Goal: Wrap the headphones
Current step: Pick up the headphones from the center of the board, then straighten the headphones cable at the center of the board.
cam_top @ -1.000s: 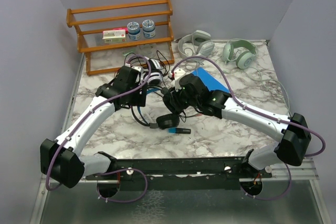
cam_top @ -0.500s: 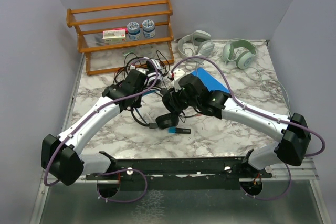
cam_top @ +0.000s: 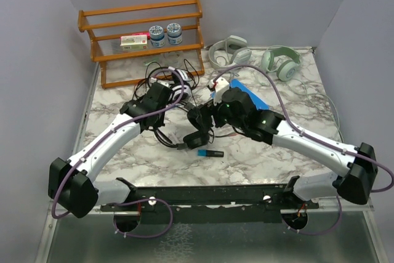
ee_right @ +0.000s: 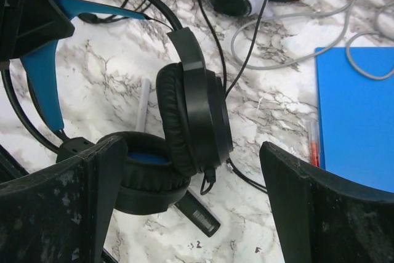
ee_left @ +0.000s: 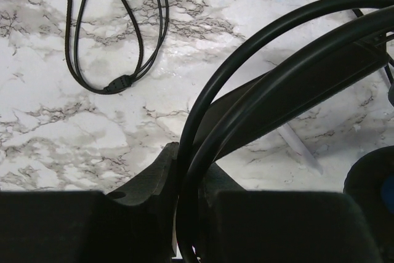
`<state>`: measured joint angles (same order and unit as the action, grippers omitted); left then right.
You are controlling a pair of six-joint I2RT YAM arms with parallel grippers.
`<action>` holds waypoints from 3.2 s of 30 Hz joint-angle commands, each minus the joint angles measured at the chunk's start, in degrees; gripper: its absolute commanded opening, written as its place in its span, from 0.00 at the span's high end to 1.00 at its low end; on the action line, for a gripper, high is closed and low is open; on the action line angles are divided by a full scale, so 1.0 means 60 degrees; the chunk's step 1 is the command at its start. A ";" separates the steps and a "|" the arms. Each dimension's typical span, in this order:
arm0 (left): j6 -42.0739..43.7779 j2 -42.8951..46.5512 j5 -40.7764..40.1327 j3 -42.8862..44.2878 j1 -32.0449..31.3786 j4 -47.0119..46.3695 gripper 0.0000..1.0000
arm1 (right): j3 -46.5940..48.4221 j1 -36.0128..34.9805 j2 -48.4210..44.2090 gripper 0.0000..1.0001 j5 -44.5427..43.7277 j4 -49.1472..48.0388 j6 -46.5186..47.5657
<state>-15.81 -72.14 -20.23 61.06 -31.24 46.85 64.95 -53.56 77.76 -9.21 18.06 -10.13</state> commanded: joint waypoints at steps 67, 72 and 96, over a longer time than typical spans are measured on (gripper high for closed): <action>-0.5145 0.0584 0.4820 1.1120 0.1912 0.1683 1.00 | -0.2496 0.2101 0.2025 0.51 0.4458 -1.2743 0.2282; -0.4968 0.0759 0.4245 1.0650 0.1908 0.1683 1.00 | -0.3116 0.2115 0.0576 0.98 0.3605 -1.1718 0.2243; -0.4899 0.0918 0.4409 0.7730 0.1897 -0.0089 1.00 | 0.4158 0.2225 -0.2697 0.94 0.0925 0.1043 0.3016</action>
<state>-43.92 -67.70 4.95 107.02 -19.64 52.14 98.32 -40.27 58.94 -6.59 8.58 12.36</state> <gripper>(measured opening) 0.160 0.015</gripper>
